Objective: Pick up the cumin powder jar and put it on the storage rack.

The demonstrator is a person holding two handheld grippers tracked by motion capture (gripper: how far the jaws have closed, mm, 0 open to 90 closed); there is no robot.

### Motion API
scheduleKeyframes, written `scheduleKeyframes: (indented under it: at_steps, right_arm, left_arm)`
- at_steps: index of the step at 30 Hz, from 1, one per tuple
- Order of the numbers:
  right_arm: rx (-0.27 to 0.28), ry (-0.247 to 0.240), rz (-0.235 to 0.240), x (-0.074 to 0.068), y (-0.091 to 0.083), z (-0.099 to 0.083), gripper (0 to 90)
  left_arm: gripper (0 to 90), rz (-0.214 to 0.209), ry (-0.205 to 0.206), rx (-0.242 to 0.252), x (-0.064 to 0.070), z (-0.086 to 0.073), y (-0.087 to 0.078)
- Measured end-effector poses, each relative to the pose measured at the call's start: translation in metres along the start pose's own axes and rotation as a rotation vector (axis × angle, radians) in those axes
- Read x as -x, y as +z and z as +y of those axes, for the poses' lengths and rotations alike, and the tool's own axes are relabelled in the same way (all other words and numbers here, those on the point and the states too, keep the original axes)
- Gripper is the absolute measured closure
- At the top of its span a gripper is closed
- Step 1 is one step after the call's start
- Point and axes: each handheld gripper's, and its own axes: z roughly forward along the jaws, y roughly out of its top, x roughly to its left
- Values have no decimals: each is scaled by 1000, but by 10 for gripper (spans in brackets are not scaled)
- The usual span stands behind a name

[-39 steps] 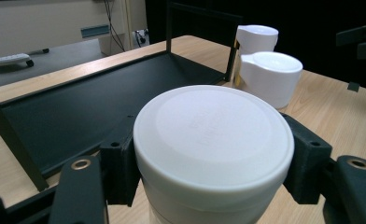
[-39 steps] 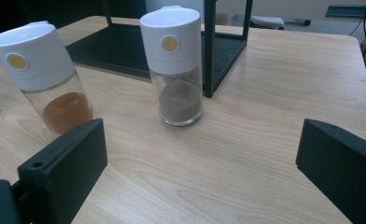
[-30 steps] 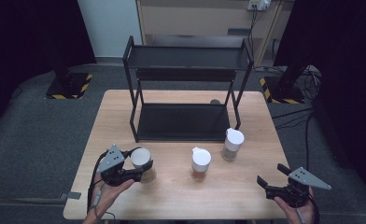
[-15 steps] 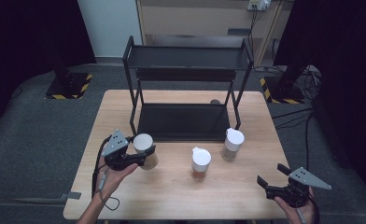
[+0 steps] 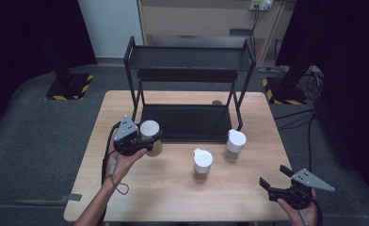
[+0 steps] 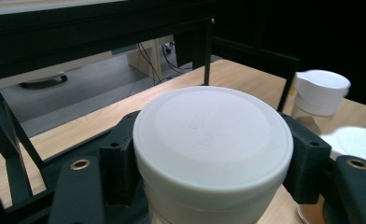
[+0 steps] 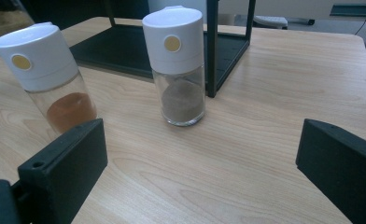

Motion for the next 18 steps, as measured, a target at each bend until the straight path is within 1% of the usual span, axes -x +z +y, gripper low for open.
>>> scheduleKeyframes:
  at_steps: [1,3,4,5,6,7,8,9,10,11,12,14,15,16,18]
  right_arm:
    - [-1,2,0,0,0,0,25]
    - [-2,2,0,1,0,0,24]
    - [-3,2,2,1,1,0,25]
    - [-3,2,4,1,1,0,24]
    - [-3,2,4,1,1,0,25]
    - [-3,2,4,1,0,0,25]
    - [-3,3,5,1,0,0,25]
    - [-2,3,5,1,0,0,25]
    - [-2,3,5,1,0,0,25]
    - [-1,3,6,1,0,0,25]
    - [-1,3,6,1,0,0,25]
    - [0,3,7,2,0,0,25]
    - [0,4,7,2,0,-1,25]
    - [0,4,7,2,0,-1,25]
    - [0,4,8,2,0,-1,25]
  left_arm:
    - [325,13,-8,6,-1,1,6]
    - [325,18,-13,8,-1,2,9]
    - [326,30,-17,11,-2,4,14]
    - [325,30,-17,11,-2,4,14]
    - [325,34,-14,7,-2,6,17]
    - [325,41,-20,10,-3,7,22]
    - [326,41,-20,10,-3,7,22]
    - [326,49,-22,8,-5,9,28]
    - [325,49,-22,8,-5,9,28]
    - [326,66,-17,5,-5,11,34]
    - [326,66,-17,5,-5,11,34]
    - [325,81,-25,1,-7,11,42]
    - [326,81,-25,1,-7,11,42]
    - [326,90,-23,-5,-8,12,47]
    - [326,95,-23,-8,-9,12,50]
